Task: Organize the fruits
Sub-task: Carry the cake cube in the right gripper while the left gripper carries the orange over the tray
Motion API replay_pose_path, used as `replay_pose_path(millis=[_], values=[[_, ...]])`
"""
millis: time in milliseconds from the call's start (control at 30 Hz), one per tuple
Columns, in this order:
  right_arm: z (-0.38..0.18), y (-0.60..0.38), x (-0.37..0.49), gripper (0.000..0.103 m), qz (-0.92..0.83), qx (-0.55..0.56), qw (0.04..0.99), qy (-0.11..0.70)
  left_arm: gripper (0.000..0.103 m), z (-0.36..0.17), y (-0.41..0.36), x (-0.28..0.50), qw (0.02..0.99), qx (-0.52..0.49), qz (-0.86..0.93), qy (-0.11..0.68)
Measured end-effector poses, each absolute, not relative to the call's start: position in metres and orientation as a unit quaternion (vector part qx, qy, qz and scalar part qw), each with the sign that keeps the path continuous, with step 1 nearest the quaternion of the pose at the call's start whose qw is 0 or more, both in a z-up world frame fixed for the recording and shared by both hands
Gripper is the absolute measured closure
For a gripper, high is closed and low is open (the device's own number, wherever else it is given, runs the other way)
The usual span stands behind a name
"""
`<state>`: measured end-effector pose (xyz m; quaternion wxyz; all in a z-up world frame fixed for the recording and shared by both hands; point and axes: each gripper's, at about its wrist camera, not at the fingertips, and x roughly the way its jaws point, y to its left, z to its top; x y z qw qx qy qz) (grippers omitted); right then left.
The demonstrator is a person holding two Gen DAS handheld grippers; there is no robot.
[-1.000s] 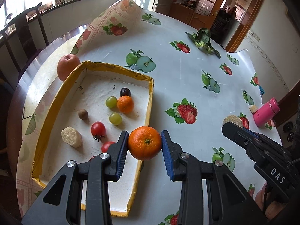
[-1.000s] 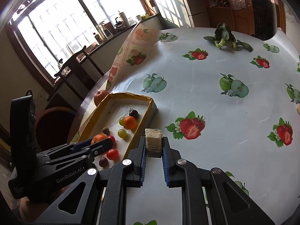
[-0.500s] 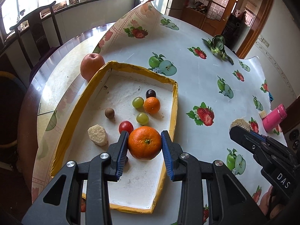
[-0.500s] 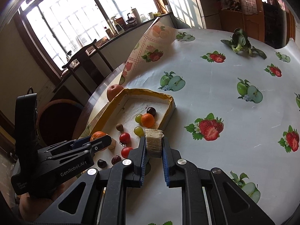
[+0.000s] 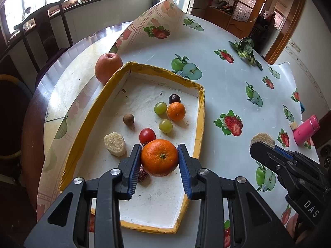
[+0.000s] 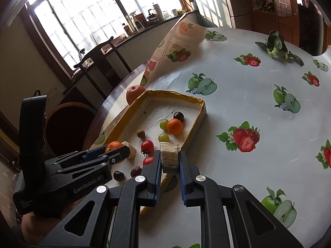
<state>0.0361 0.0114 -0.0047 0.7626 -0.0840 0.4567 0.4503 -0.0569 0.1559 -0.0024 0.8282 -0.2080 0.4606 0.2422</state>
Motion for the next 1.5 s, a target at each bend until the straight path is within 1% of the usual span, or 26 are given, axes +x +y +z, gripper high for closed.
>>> replay_pose_path(millis=[467,767,933,1167,1500], values=[[-0.016,0.028,0.037,0.088,0.460,-0.090,0.751,0.465,0.070,-0.016,0.170,-0.057,0.817,-0.217,0.250,0.472],[-0.027,0.042,0.052,0.088,0.461,-0.091,0.745,0.473,0.070,-0.029,0.184,-0.051,0.807,-0.231,0.252,0.481],[-0.030,0.061,0.066,0.088,0.465,-0.096,0.744,0.470,0.070,-0.029,0.203,-0.036,0.807,-0.236,0.259,0.475],[-0.029,0.104,0.102,0.088,0.466,-0.100,0.750,0.458,0.070,-0.027,0.242,0.007,0.809,-0.218,0.280,0.468],[-0.078,0.144,0.131,0.088,0.440,-0.136,0.747,0.479,0.070,-0.061,0.265,0.033,0.789,-0.225,0.285,0.495]])
